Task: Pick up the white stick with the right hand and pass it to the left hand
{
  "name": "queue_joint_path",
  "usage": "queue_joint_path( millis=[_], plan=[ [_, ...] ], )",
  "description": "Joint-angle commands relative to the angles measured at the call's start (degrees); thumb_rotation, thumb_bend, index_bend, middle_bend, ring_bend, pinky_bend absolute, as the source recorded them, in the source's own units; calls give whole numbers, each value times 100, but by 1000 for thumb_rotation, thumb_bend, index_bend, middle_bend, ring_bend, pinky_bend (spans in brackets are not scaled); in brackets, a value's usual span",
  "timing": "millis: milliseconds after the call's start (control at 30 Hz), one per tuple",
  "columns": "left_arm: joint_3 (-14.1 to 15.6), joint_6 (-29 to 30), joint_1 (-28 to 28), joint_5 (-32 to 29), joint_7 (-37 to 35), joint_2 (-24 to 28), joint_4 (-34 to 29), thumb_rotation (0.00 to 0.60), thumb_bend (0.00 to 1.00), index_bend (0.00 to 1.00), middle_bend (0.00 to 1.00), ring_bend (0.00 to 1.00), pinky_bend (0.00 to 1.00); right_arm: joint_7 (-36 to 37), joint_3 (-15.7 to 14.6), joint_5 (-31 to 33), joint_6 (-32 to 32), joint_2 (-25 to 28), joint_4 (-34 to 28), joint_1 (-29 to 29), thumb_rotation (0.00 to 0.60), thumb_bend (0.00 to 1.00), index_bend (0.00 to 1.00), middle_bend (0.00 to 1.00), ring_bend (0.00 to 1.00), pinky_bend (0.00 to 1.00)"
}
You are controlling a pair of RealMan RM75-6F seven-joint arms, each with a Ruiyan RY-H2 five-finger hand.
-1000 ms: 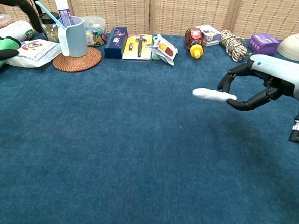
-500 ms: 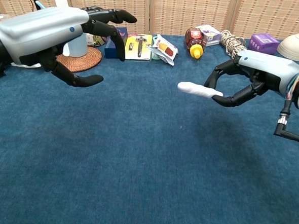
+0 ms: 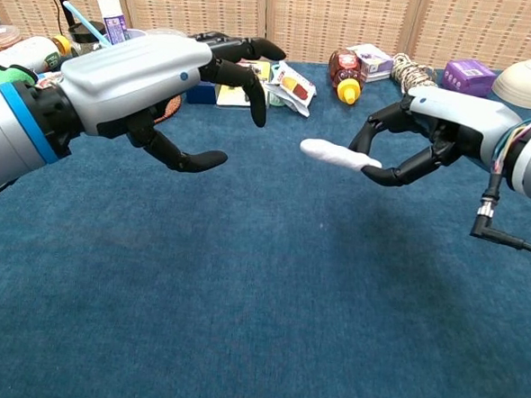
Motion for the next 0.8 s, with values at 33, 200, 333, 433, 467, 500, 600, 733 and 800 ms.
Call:
queue_joint_path(
  millis=[33,200,333,433,467,500,600,733,800],
  plan=[
    [-64,-34,-106,-68,76,-176,97,600,321,390,71,63,8,53,-12,-4,6,-23,-24,-4,600,424,622,306,122,0],
    [-96,-51,-211,-164,121,-344,163,600,321,394,71,63,9,90,-38,-35,7,-43,-53,9,600,424,622,306,122,0],
    [-110,-46,-259,-229,186,-431,211,600,321,399,71,63,9,106,-51,-49,11,-49,-64,17,600,424,623,306,122,0],
    [-111,-64,-286,-283,201,-472,215,600,321,409,71,64,9,127,-62,-61,15,-46,-82,15,600,424,625,306,122,0],
    [-109,-66,-301,-291,216,-490,222,600,321,410,71,64,9,134,-67,-69,16,-44,-88,14,600,424,626,306,122,0],
    [-107,-68,-319,-305,232,-516,232,600,321,410,71,64,9,141,-76,-78,16,-43,-94,14,600,424,626,306,122,0],
    [-100,-97,-364,-358,257,-583,235,600,321,412,71,65,8,164,-87,-91,9,-45,-108,20,600,424,626,306,122,0],
    [-106,-97,-396,-399,296,-637,245,600,320,420,71,68,8,180,-98,-112,1,-41,-123,28,600,424,626,306,122,0],
    [-106,-126,-434,-424,323,-690,247,600,320,421,71,68,9,201,-101,-129,-9,-38,-142,34,600,424,626,306,122,0]
  ],
)
